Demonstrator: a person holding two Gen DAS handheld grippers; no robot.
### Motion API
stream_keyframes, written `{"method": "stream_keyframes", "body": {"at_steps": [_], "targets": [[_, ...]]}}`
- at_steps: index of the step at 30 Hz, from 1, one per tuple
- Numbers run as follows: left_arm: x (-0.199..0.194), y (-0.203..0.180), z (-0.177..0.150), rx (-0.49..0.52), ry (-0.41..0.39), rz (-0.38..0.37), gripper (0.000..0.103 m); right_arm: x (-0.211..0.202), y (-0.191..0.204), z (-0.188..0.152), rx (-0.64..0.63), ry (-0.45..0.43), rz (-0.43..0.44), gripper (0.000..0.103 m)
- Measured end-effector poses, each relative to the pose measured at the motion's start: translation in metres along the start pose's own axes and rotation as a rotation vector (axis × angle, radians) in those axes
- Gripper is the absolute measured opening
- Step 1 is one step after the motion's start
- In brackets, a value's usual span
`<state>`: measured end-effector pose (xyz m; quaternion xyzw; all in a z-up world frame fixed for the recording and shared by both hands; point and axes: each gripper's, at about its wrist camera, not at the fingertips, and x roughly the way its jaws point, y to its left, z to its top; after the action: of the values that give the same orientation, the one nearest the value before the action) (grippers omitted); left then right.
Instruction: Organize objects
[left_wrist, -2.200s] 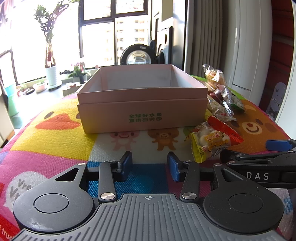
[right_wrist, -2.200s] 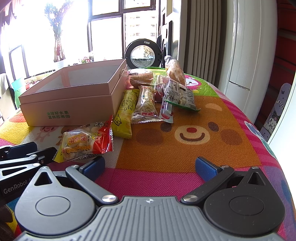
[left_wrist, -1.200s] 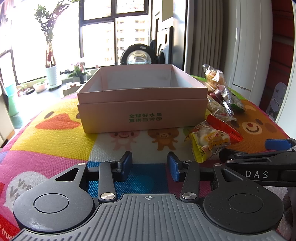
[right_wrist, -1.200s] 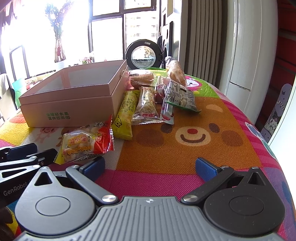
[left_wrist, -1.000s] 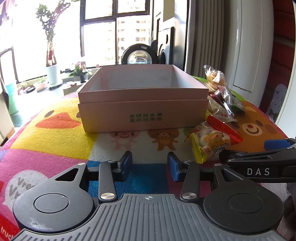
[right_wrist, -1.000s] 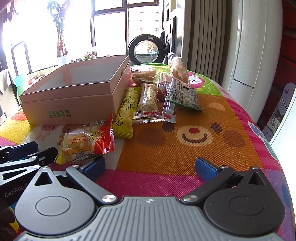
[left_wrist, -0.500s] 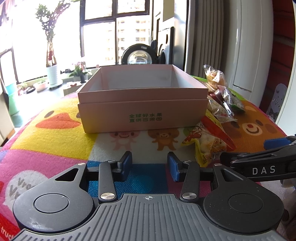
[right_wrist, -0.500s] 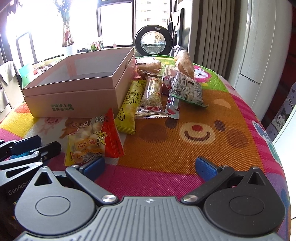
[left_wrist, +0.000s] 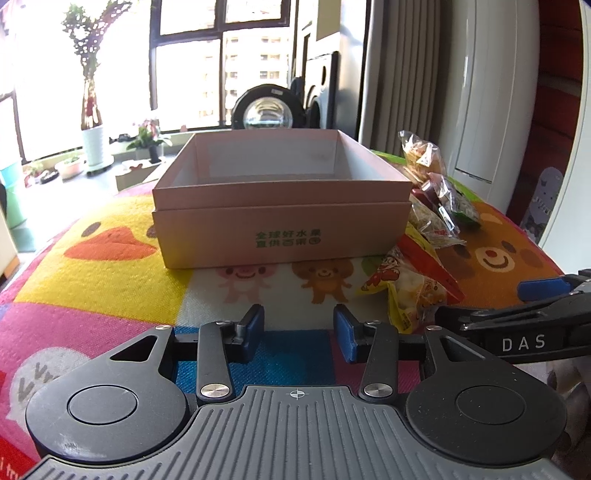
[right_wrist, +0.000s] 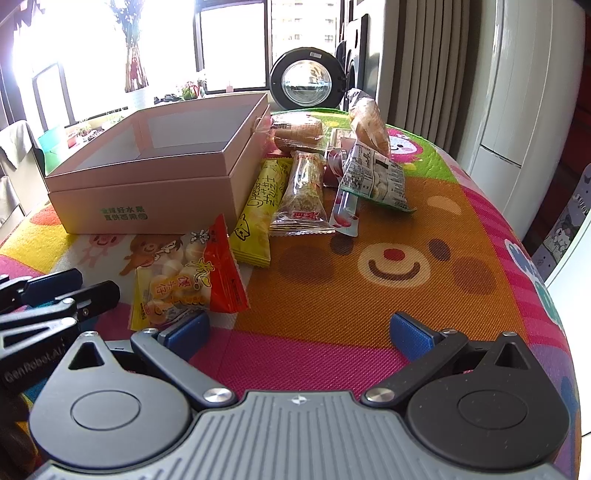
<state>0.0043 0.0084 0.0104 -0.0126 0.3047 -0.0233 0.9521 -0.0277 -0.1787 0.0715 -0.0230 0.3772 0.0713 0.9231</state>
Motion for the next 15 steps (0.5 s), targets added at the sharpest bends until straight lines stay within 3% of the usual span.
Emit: {"method": "stream_keyframes", "body": {"at_steps": [2, 6, 9, 15], "targets": [[-0.008, 0.008, 0.012, -0.013, -0.033, -0.004, 0.047, 0.0, 0.0, 0.0, -0.004, 0.001, 0.003, 0.103], [-0.03, 0.027, 0.049, -0.028, -0.194, 0.017, 0.047, 0.0, 0.0, 0.0, -0.01, 0.002, 0.005, 0.103], [-0.021, 0.044, 0.08, -0.022, -0.263, 0.07, 0.048, -0.001, 0.0, -0.001, -0.018, -0.001, 0.008, 0.103], [0.049, 0.083, 0.117, -0.072, -0.145, 0.169, 0.046, -0.001, 0.0, -0.002, -0.023, -0.004, 0.009, 0.103]]}}
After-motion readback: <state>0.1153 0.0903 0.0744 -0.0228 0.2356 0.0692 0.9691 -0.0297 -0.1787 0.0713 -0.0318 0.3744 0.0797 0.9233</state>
